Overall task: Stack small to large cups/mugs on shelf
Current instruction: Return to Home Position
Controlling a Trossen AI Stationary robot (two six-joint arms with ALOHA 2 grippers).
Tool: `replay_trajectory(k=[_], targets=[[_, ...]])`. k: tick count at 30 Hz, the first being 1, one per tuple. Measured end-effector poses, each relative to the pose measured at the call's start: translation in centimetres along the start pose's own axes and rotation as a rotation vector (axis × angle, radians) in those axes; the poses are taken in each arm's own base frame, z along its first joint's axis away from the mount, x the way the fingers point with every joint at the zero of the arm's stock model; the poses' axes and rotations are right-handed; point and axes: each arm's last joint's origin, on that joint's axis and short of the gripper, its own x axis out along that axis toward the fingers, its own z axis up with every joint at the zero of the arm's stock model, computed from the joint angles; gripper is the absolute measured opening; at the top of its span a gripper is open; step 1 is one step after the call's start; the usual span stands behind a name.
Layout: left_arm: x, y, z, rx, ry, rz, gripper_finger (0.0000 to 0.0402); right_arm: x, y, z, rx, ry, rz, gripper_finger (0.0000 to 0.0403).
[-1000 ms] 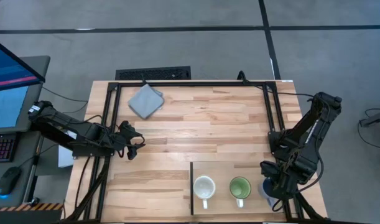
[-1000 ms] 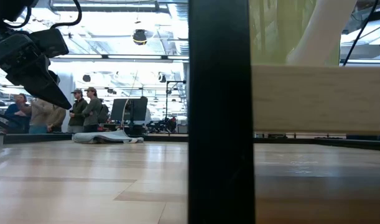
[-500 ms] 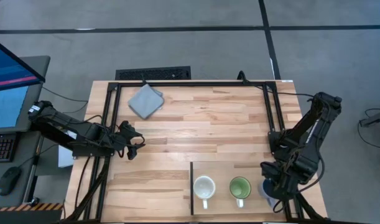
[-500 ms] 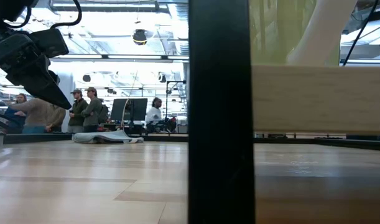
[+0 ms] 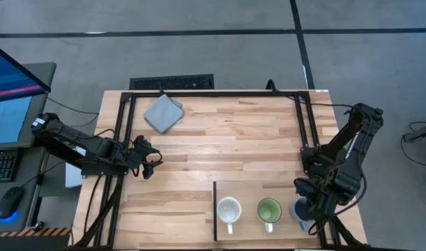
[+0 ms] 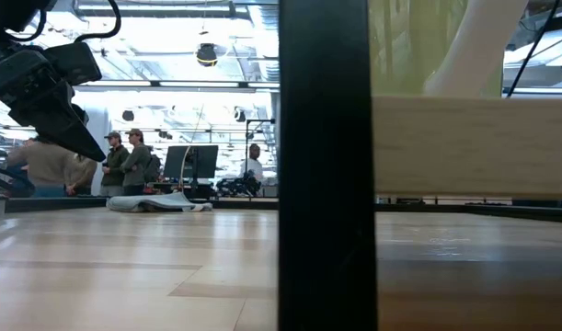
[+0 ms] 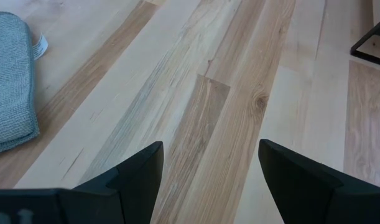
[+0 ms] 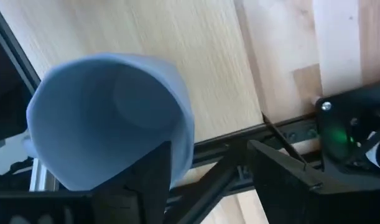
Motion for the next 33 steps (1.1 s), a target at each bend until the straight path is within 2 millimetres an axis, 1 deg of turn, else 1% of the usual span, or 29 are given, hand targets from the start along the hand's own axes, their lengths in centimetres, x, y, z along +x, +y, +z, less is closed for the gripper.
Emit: replay_trajectory(k=[7,13,16,18,20,23,29,33], targets=[[0.0,0.0,0.0,0.0,0.0,0.0,0.0254,-0.8,-0.2,0.0,0.0,-0.013,-0.021,0.023],[0.0,0.0,0.0,0.0,0.0,0.0,0.0254,-2.9,-0.7,0.0,-0.016,-0.083,-0.07,0.023],[0.0,0.0,0.0,0.0,0.0,0.0,0.0254,-4.2,-1.1,0.2,-0.046,-0.171,-0.113,0.023],[0.0,0.0,0.0,0.0,0.0,0.0,0.0254,-5.0,-1.1,0.4,-0.062,-0.263,-0.12,0.023],[0.0,0.0,0.0,0.0,0.0,0.0,0.0254,-5.7,-1.3,0.8,-0.086,-0.354,-0.12,0.023],[0.0,0.0,0.0,0.0,0.009,-0.013,0.0254,-6.7,-1.8,1.6,-0.095,-0.44,-0.132,0.023],[0.0,-0.1,0.0,0.0,0.017,-0.024,0.0254,-8.0,-4.1,3.3,-0.142,-0.53,-0.197,0.023],[0.0,-0.1,0.0,0.004,0.017,-0.024,0.0254,-9.2,-6.3,4.0,-0.142,-0.628,-0.259,0.023]])
